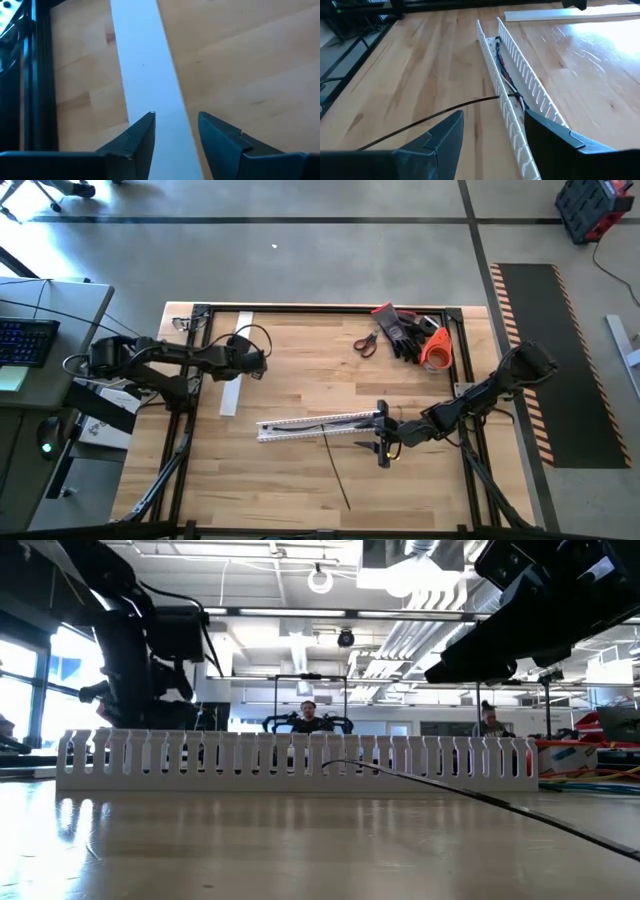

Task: Ziptie cables
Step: Close the white cable duct

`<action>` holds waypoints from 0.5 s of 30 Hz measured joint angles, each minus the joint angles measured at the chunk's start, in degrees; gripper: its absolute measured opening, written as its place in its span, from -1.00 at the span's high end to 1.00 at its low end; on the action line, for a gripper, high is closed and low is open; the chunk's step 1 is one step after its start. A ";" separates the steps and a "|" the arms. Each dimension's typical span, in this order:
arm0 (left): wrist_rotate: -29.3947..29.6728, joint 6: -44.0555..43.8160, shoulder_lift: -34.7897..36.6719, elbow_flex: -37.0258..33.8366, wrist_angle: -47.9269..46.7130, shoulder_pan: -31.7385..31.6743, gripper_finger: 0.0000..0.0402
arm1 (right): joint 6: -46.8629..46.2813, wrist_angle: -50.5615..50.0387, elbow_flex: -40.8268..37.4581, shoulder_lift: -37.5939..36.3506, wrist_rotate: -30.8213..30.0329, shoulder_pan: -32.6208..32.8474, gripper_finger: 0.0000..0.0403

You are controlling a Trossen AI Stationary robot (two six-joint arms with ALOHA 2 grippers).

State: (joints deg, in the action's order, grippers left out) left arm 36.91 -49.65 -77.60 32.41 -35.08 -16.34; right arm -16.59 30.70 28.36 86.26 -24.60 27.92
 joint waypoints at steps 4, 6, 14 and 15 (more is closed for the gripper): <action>-3.41 0.60 0.00 -2.10 1.58 -2.00 0.33 | -2.09 -0.46 0.00 0.00 0.15 0.08 0.03; -7.04 0.39 0.01 -3.89 4.82 -2.52 0.33 | -2.75 -0.47 0.02 0.00 0.26 0.53 0.03; -14.00 2.02 0.43 -9.00 20.76 4.07 0.32 | -2.87 -0.38 0.09 0.48 -2.55 3.24 0.03; -15.42 3.07 0.36 -9.06 23.08 5.86 0.32 | -2.68 -0.73 0.07 0.55 -3.18 3.40 0.03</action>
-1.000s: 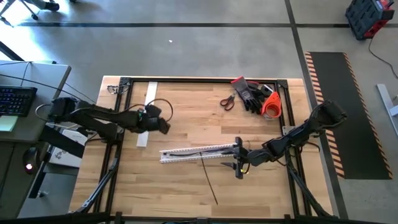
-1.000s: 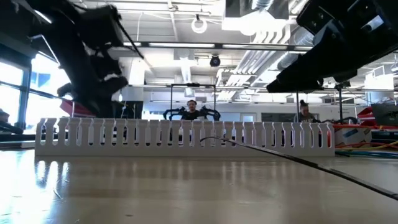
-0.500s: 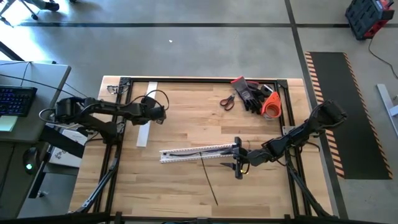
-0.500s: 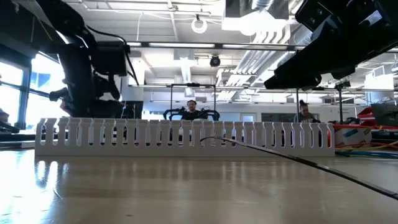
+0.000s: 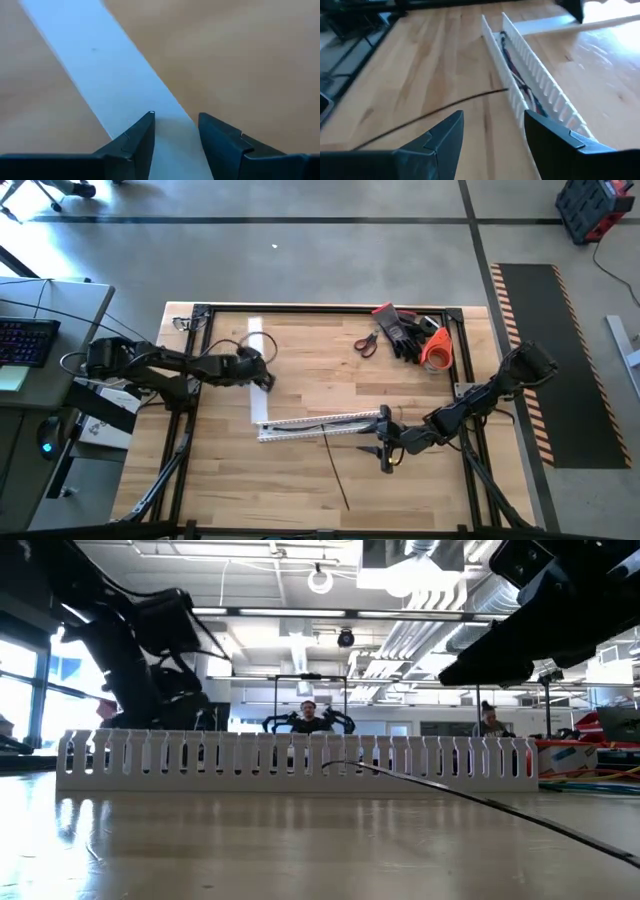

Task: Ziptie cables
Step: Close the white cable duct

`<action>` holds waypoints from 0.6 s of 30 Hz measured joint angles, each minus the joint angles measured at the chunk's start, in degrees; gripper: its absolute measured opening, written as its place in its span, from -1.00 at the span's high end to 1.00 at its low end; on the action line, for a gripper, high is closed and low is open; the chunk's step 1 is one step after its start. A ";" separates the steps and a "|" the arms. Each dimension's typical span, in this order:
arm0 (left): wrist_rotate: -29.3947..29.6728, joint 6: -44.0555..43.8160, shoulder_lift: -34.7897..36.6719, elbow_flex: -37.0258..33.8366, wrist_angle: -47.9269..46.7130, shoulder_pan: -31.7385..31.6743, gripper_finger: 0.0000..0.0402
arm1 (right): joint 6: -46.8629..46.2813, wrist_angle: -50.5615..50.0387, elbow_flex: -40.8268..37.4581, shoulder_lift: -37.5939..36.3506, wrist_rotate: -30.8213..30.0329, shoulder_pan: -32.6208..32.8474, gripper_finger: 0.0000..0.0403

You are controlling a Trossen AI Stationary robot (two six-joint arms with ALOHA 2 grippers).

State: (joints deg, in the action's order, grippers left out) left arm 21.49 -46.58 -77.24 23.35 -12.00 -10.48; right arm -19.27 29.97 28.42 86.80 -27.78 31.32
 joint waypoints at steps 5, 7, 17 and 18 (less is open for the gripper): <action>-9.54 11.03 -0.10 1.07 10.33 7.28 0.32 | 0.15 0.09 0.00 -0.02 -0.88 -0.18 0.03; -11.23 15.84 -0.28 2.58 11.11 9.42 0.32 | 0.17 0.17 0.00 -0.02 -1.07 -0.40 0.03; -4.12 22.78 -0.08 10.57 9.40 12.63 0.32 | -0.69 1.13 0.00 0.32 -1.14 -0.56 0.03; -3.72 23.06 -0.09 10.97 8.69 13.02 0.32 | -0.61 1.44 0.00 0.63 -1.13 -0.56 0.03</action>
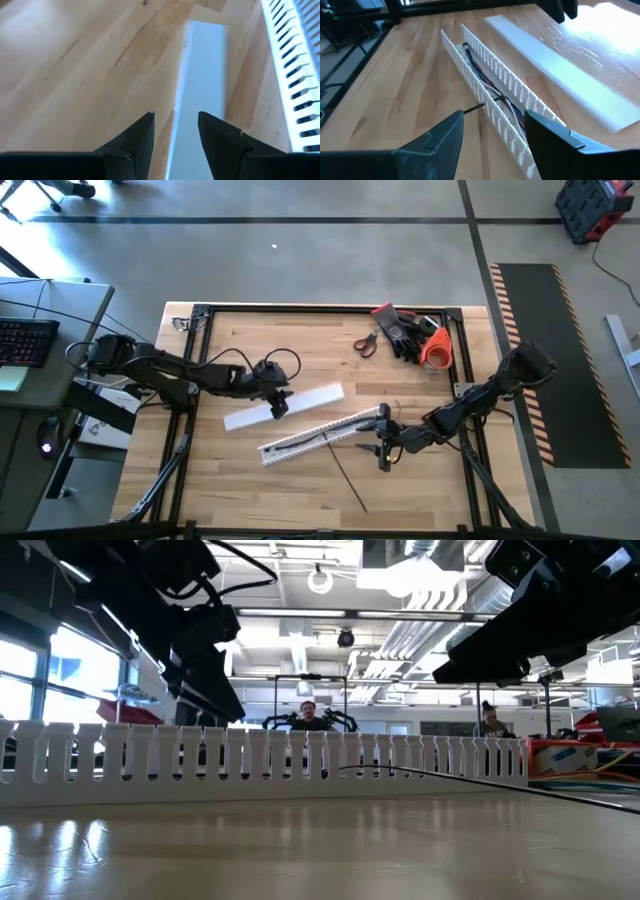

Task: Ziptie cables
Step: Close the white cable duct

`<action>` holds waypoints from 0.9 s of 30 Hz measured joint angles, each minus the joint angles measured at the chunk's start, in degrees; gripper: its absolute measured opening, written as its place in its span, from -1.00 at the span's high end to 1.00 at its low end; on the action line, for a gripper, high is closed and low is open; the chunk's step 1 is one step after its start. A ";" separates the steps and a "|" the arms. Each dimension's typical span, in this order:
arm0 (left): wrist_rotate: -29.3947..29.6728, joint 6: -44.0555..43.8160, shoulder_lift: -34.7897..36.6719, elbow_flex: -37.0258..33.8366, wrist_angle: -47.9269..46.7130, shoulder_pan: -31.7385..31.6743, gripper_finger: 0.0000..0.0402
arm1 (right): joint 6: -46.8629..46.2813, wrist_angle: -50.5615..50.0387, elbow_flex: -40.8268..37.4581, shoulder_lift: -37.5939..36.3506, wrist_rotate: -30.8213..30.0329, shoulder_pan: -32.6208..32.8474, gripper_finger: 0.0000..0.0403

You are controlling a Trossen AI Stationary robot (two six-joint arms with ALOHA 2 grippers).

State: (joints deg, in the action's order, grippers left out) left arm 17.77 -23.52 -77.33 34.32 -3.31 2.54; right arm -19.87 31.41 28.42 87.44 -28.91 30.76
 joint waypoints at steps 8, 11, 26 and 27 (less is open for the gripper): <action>14.92 -9.70 0.01 6.92 -16.81 9.69 0.32 | 5.97 6.11 1.83 5.68 2.31 -5.19 0.03; 18.91 -15.06 0.04 8.86 -19.33 14.53 0.32 | 11.97 6.01 5.29 6.34 7.43 -9.31 0.03; 26.80 -32.65 -4.97 9.58 -19.89 31.05 0.33 | 21.52 -10.08 26.68 16.70 20.14 -19.62 -0.40; 26.89 -33.64 -5.95 9.58 -20.06 31.21 0.33 | 22.27 -10.67 27.92 18.52 20.73 -20.30 -0.41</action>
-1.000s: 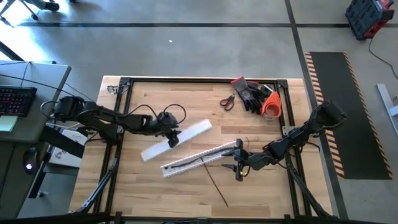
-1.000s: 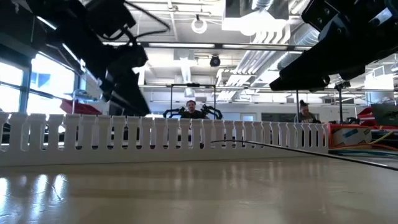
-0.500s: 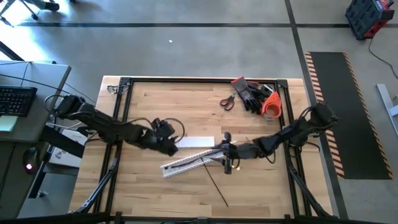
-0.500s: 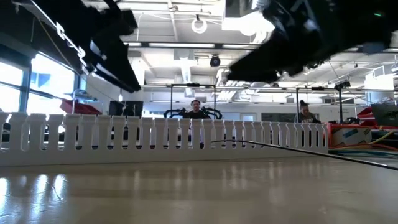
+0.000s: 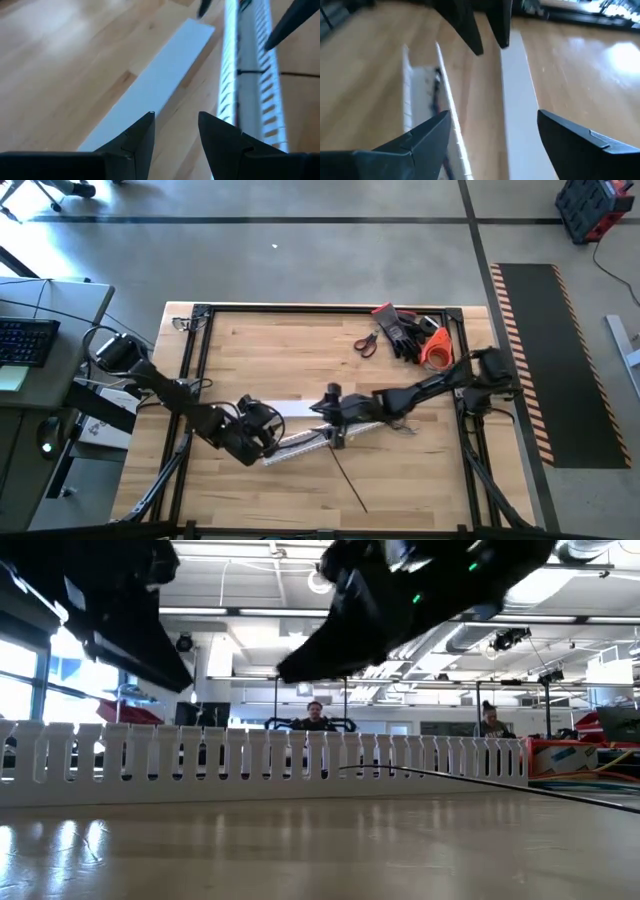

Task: Ziptie cables
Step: Close the white cable duct

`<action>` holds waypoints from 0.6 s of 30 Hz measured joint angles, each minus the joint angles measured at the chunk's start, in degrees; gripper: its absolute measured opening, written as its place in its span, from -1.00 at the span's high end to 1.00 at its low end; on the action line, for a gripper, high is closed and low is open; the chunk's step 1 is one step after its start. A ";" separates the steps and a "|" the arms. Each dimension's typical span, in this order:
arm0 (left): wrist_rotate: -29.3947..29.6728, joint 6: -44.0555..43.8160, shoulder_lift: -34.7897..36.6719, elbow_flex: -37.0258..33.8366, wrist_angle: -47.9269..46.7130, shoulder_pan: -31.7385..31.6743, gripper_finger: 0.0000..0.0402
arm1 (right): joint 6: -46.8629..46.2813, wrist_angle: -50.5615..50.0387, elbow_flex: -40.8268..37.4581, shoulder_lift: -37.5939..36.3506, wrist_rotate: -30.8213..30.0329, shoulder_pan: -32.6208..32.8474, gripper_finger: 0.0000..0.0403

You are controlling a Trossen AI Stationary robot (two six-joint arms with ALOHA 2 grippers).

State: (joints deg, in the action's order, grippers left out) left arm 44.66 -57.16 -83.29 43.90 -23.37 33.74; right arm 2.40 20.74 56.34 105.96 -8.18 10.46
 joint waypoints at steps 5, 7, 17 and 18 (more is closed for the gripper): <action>-0.08 -5.37 -5.65 0.00 -2.28 -0.07 0.33 | 1.71 -6.46 7.34 7.05 4.46 -4.31 -0.39; -0.83 -7.35 -8.02 0.00 -3.63 -0.82 0.33 | 2.16 -9.87 9.84 9.35 6.20 -5.78 -0.38; -2.66 -9.71 -17.09 0.21 -3.27 -4.41 0.33 | 6.38 -15.46 14.38 13.72 6.59 -7.61 -0.37; -2.39 -9.83 -17.29 0.26 -3.24 -4.47 0.33 | 6.47 -15.94 14.37 13.49 6.27 -7.95 -0.37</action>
State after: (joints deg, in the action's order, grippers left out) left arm 42.27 -66.99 -100.58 44.16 -26.61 29.27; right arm 8.87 4.80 70.72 119.46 -1.92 2.51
